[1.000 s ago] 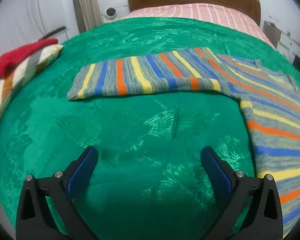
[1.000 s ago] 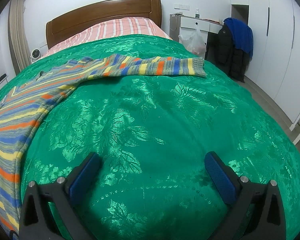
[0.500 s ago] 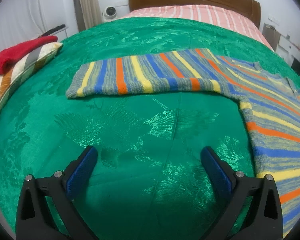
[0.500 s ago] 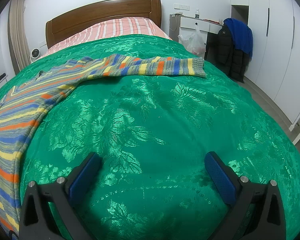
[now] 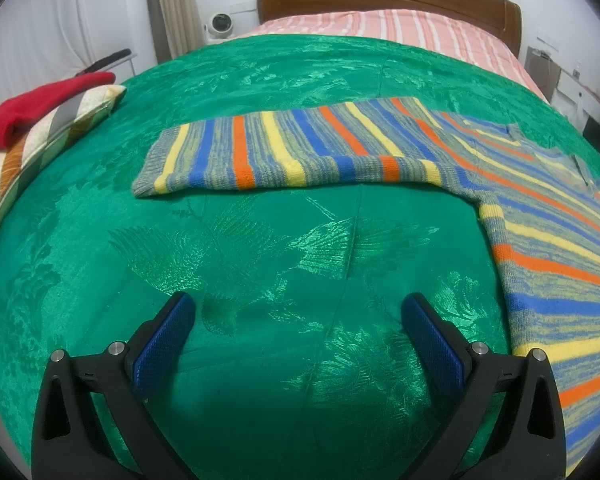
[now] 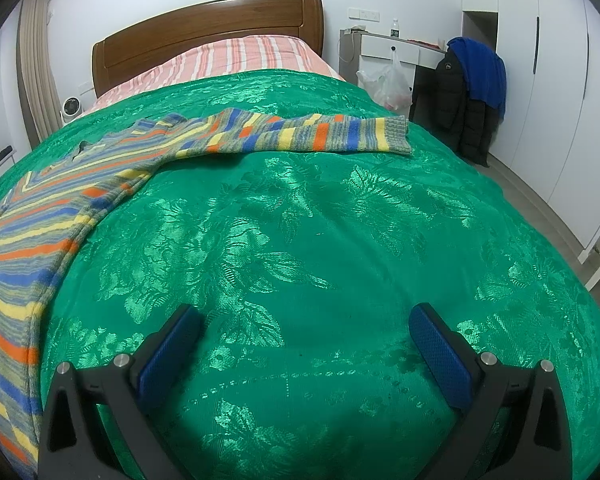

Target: Fold small clothes

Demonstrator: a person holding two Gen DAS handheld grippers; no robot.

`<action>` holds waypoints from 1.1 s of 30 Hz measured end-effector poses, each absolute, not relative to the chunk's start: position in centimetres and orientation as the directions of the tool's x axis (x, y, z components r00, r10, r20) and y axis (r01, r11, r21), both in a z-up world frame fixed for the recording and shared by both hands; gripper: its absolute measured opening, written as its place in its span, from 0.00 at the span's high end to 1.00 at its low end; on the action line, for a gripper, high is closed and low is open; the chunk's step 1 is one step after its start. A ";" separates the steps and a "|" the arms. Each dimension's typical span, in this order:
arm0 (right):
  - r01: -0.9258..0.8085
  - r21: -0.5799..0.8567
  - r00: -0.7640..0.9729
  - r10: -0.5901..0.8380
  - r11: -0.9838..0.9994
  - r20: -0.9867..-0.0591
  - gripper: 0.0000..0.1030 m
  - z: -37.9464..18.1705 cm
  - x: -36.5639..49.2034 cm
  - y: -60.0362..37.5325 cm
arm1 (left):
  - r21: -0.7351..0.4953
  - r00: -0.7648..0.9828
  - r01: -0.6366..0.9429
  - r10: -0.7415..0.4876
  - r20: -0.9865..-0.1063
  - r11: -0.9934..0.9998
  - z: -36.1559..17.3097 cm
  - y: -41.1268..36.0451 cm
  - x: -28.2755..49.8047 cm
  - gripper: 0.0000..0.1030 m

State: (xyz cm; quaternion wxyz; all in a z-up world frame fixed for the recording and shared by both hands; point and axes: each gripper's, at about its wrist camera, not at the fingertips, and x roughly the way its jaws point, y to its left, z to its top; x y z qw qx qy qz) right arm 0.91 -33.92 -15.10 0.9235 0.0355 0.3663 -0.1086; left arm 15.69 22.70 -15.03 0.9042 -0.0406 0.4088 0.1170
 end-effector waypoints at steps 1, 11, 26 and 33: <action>0.227 -0.015 0.708 -0.175 0.974 -0.684 0.00 -15.1 0.9 -33.9 | 0.022 0.638 -0.245 0.178 -0.749 0.969 -15.0 22.7 15.7 0.00; 0.226 -0.016 0.708 -0.176 0.974 -0.684 0.00 -15.1 0.8 -33.9 | 0.022 0.638 -0.245 0.178 -0.749 0.969 -15.0 22.7 15.7 0.00; 0.226 -0.017 0.709 -0.177 0.974 -0.683 0.00 -15.1 0.8 -33.9 | 0.026 0.640 -0.245 0.182 -0.747 0.969 -15.1 22.6 15.8 0.00; 0.227 -0.017 0.710 -0.177 0.974 -0.681 0.00 -15.1 0.8 -33.9 | -0.008 0.613 -0.231 0.139 -0.777 0.973 -14.7 22.7 16.0 0.00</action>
